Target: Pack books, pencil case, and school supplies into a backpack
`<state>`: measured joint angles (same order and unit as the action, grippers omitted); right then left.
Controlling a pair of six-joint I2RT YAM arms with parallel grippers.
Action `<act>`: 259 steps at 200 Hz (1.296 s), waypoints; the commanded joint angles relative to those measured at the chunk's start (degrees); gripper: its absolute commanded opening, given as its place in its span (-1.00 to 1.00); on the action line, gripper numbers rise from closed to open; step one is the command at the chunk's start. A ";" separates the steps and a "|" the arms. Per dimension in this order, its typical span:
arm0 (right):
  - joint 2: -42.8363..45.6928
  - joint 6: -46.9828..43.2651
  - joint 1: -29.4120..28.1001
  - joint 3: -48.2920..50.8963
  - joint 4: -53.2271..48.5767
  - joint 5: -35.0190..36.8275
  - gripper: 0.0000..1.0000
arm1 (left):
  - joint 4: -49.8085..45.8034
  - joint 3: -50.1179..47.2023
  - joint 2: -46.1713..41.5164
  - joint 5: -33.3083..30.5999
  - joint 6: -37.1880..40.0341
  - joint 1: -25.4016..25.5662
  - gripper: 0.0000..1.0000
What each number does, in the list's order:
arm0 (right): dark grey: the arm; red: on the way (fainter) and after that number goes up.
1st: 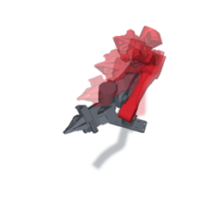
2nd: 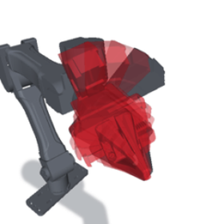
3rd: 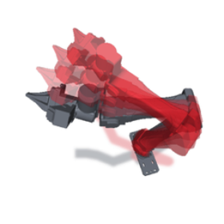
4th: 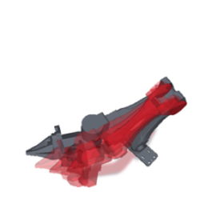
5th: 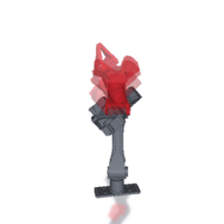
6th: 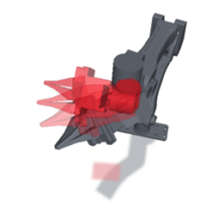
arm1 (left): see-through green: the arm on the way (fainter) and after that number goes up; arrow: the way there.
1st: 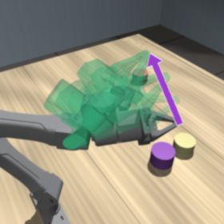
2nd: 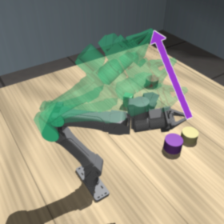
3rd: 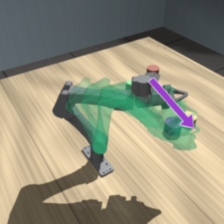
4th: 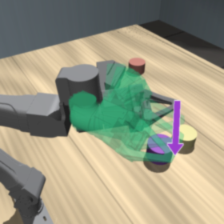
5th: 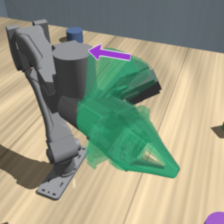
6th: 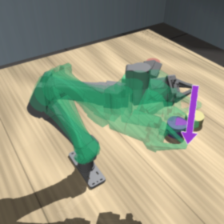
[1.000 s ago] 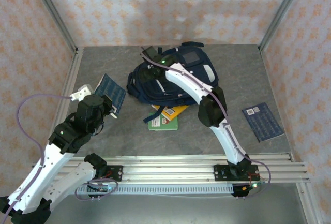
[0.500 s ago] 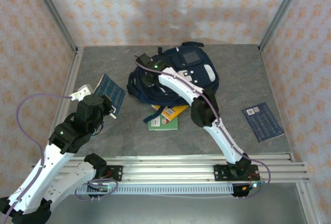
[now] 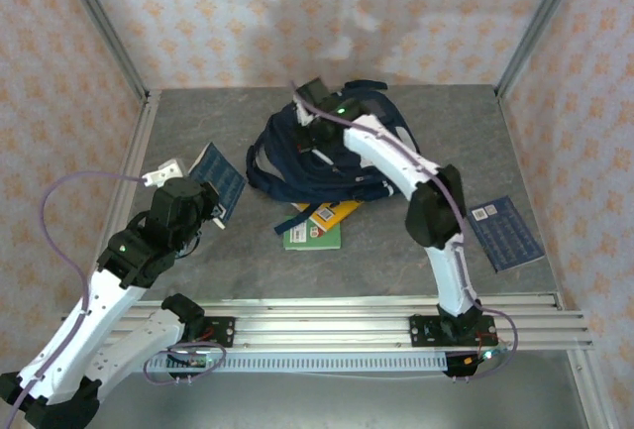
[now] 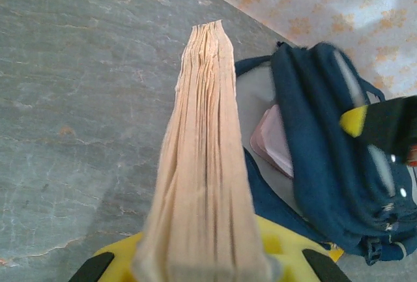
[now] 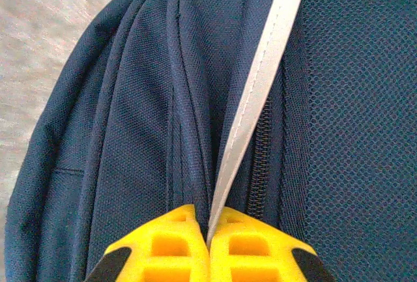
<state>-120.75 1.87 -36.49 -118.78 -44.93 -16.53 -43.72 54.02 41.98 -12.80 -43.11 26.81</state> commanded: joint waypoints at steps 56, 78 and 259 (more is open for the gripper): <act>16.95 11.14 13.48 15.94 15.96 -37.16 -1.00 | 12.57 2.68 9.37 20.48 1.27 -4.19 -1.00; 20.13 16.15 16.39 20.89 23.01 -42.80 -1.00 | 17.84 3.49 12.63 25.30 0.85 -5.04 -1.00; 20.63 63.61 24.14 34.84 86.12 -63.38 -1.00 | 46.57 19.97 52.60 46.84 -10.12 -6.50 -1.00</act>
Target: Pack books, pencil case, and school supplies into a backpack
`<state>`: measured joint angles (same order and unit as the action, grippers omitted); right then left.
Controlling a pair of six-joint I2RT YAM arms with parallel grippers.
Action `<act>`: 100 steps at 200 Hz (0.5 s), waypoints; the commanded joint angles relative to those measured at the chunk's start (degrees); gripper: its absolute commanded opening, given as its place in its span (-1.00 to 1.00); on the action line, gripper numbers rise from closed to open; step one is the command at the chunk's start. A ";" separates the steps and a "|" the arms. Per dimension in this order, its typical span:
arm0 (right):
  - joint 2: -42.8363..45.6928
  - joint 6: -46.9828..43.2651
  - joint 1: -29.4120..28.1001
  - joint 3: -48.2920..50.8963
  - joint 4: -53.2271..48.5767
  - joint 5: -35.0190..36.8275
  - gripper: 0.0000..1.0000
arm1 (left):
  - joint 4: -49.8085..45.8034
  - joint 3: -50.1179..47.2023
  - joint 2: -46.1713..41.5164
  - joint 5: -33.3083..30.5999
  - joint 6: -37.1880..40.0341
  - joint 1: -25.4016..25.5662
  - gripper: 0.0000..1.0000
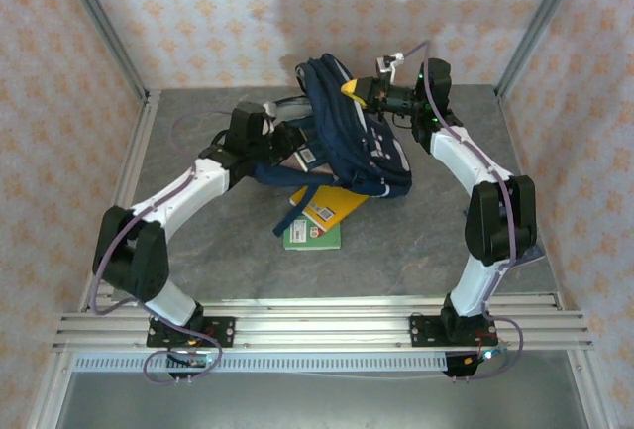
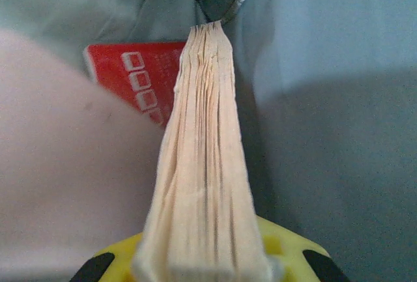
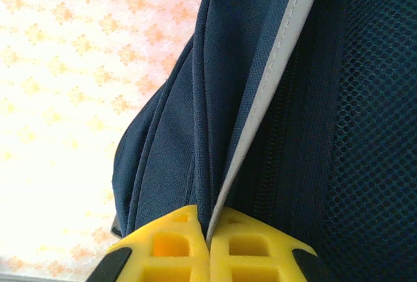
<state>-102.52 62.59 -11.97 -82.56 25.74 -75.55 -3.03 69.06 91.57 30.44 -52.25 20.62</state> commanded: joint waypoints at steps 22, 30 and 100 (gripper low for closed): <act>2.39 2.75 -0.38 -0.72 15.57 -5.76 -1.00 | 6.85 8.44 7.80 6.62 -2.16 -0.32 -1.00; 2.41 2.33 -0.35 -0.38 15.45 -6.23 -1.00 | 7.14 9.51 9.37 7.36 -2.81 -0.32 -1.00; 0.05 4.49 -1.14 1.19 20.14 -7.51 -1.00 | 7.15 20.86 25.51 7.99 -7.55 3.85 -0.95</act>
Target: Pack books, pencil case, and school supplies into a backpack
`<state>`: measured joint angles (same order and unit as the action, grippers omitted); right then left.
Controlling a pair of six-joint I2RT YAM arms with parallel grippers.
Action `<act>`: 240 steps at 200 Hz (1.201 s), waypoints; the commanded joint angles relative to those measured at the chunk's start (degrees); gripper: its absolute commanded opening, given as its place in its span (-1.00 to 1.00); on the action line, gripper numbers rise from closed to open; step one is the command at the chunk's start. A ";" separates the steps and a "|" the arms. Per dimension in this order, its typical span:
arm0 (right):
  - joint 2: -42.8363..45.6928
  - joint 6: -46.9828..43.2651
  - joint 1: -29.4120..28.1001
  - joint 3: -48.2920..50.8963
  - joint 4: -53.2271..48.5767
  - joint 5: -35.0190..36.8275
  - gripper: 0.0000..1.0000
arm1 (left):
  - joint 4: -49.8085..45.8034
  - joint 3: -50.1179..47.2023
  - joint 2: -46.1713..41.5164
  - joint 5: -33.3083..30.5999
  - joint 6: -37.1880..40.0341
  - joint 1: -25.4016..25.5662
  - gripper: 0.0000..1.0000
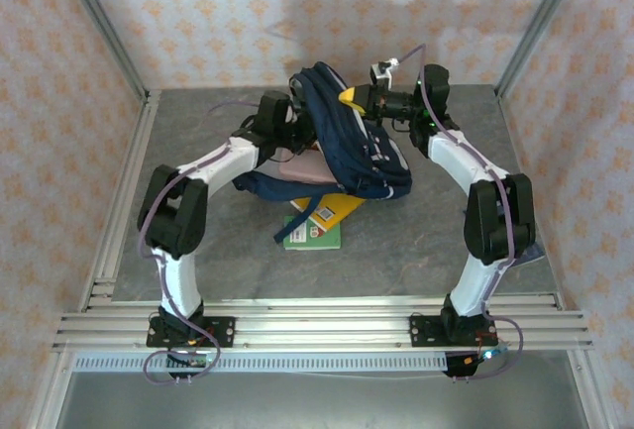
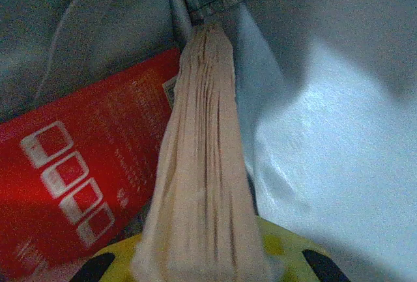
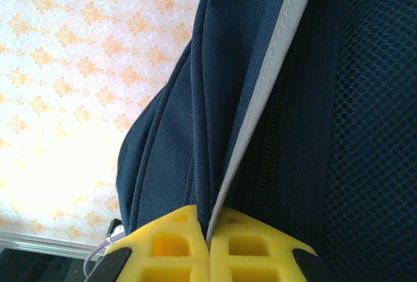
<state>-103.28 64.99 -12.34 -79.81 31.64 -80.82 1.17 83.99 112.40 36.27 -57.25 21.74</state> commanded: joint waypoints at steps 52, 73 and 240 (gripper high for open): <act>-0.60 2.76 -0.58 -0.64 16.12 -1.59 -1.00 | -2.35 10.13 6.15 0.56 -1.37 3.70 0.15; -0.04 1.58 0.61 0.52 15.60 0.19 -1.00 | -3.67 7.53 3.08 0.06 -0.49 1.38 0.35; -5.62 -43.27 -3.15 -19.90 -45.08 35.84 -1.00 | -22.61 -20.05 -39.06 -7.01 9.52 -5.28 0.44</act>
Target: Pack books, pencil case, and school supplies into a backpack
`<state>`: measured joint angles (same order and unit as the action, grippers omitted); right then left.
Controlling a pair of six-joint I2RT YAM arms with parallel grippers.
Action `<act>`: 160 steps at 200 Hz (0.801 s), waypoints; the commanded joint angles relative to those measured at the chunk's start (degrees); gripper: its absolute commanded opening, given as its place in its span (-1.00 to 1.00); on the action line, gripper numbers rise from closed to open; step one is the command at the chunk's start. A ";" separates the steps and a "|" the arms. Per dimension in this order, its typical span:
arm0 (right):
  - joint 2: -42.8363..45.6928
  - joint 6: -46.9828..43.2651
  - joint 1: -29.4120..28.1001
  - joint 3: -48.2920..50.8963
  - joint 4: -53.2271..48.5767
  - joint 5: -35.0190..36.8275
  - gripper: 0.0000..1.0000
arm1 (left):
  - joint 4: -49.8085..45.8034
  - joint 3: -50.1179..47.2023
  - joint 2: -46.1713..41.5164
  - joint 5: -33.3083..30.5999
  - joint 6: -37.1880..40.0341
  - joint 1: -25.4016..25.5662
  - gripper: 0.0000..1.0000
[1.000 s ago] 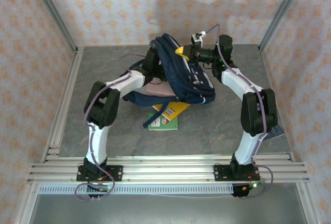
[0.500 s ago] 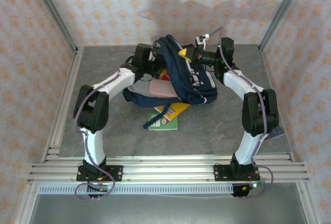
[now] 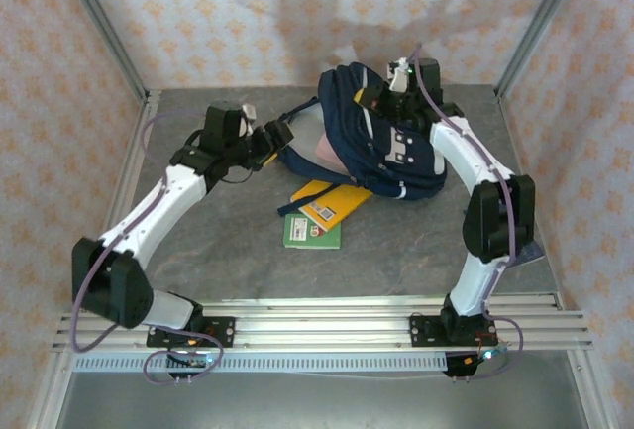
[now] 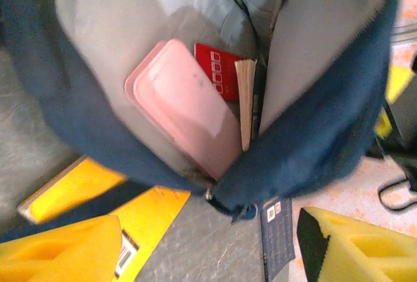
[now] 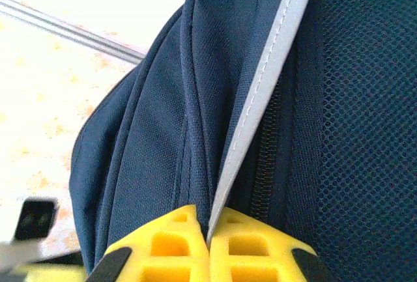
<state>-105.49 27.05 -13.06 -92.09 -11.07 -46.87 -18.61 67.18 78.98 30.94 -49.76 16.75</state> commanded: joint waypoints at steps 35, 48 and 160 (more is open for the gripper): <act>-9.17 -13.82 -9.22 -15.36 -12.21 1.62 -1.00 | -5.40 -8.62 -12.88 -2.11 3.09 -0.24 0.43; -10.32 -17.27 -12.27 -16.82 -15.87 1.78 -1.00 | -5.49 -10.56 -14.95 -2.28 3.22 -0.10 0.42; 9.70 -11.72 -17.88 -1.89 -25.67 42.72 0.09 | -7.80 -14.96 -21.24 -8.57 6.37 7.55 0.39</act>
<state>-106.06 10.35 -31.75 -98.96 -35.53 -17.02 -24.84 52.27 58.65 26.37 -46.06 21.34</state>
